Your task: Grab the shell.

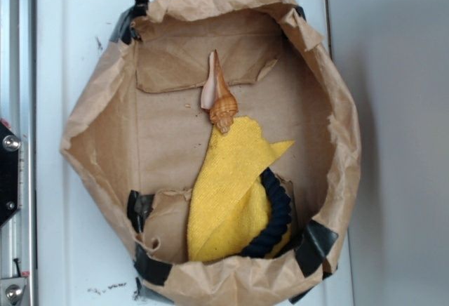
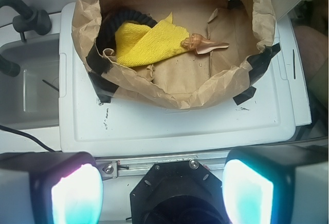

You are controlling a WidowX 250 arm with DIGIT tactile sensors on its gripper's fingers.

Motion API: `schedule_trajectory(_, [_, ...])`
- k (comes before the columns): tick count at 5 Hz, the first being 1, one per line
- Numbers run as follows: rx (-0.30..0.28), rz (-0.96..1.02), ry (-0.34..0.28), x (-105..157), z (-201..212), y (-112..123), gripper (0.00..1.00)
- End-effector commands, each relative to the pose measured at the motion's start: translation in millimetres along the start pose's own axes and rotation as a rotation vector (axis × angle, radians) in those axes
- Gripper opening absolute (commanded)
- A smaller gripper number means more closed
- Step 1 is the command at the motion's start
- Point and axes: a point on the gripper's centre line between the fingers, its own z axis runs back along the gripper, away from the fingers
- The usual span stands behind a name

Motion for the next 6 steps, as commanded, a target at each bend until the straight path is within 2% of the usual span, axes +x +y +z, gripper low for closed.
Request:
schedule_trajectory(1, [0.0,0.0,0.0,0.0,0.0,0.0,1.0])
schedule_trajectory(2, [-0.037,0.092,0.006,39.1,0.0,-12.3,1.0])
schedule_trajectory(3, [-0.047,0.214,-0.01,77.4,-4.3,-10.7,1.0])
schedule_trajectory(4, [-0.062,0.462,-0.074,102.3,-23.0,2.2,1.0])
schedule_trajectory(5, [-0.038,0.704,-0.158,114.5,-44.1,19.1,1.0])
schedule_trajectory(6, [-0.007,0.855,-0.147,119.7,-74.4,33.2,1.0])
